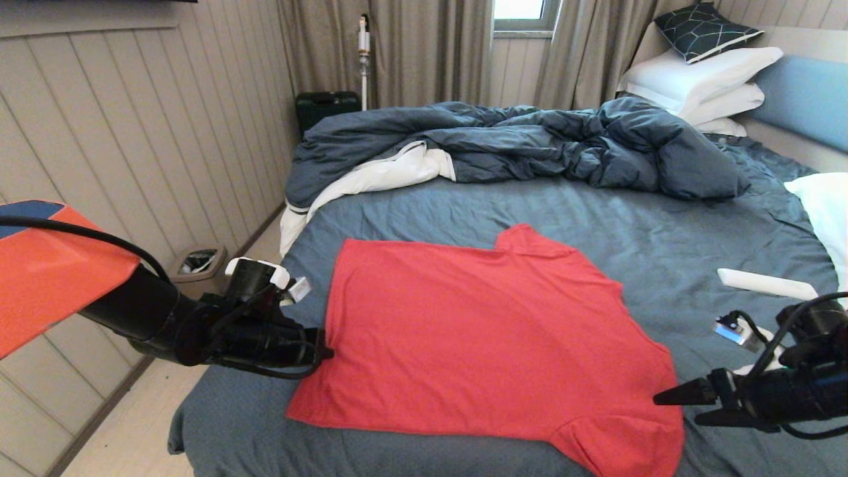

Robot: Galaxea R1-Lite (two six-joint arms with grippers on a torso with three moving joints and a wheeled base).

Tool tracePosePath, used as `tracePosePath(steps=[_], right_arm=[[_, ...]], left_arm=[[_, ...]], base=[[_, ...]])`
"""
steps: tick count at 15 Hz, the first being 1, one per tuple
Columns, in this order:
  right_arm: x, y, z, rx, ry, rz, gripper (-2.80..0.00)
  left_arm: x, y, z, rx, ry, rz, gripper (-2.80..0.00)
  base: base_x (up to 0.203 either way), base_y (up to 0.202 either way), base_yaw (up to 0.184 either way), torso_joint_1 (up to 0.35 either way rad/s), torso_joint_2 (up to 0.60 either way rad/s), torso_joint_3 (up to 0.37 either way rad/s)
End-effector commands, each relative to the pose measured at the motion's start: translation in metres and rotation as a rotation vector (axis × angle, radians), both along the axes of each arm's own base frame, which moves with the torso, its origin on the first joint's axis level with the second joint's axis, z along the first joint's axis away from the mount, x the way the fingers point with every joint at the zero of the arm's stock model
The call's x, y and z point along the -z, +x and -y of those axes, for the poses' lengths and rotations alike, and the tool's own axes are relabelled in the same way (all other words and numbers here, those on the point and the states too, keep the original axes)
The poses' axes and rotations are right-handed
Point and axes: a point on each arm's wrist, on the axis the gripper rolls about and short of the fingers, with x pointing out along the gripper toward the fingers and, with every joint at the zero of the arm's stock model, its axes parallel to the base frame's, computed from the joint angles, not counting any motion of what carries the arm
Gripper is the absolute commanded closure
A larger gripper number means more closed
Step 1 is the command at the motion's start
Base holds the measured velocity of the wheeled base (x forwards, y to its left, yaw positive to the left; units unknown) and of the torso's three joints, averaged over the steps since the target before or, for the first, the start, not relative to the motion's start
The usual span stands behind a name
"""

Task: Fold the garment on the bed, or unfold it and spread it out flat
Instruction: Fold the red T-shirt

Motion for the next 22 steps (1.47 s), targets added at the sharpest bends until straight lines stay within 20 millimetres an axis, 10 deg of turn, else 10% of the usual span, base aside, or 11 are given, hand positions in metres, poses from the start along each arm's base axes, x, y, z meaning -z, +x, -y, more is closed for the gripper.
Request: tracePosePath(steps=[1,9,10,22], right_arm=[[0.008,0.006,0.001,-0.003,-0.027,-0.008,-2.80],[0.009,0.018,-0.021,-0.011,-0.046,-0.011,-2.80],[0.008,0.019,-0.021,-0.014,-0.047,-0.009,0.00],[0.007,-0.012,-0.015,0.030,-0.043,-0.023,0.00]], left_arm=[[-0.001,-0.001,0.001,0.004,-0.003,0.002,0.00],[0.000,0.000,0.002,0.006,-0.002,0.003,0.00],[0.000,0.000,0.003,0.007,-0.002,0.003,0.00],[-0.008,-0.002,0.003,-0.010,-0.032,0.002,0.00]], base=[[0.000,0.000,0.000,0.000,0.00,0.000],[0.000,0.000,0.000,0.000,0.00,0.000],[0.000,0.000,0.000,0.000,0.00,0.000],[0.000,0.000,0.000,0.000,0.00,0.000]])
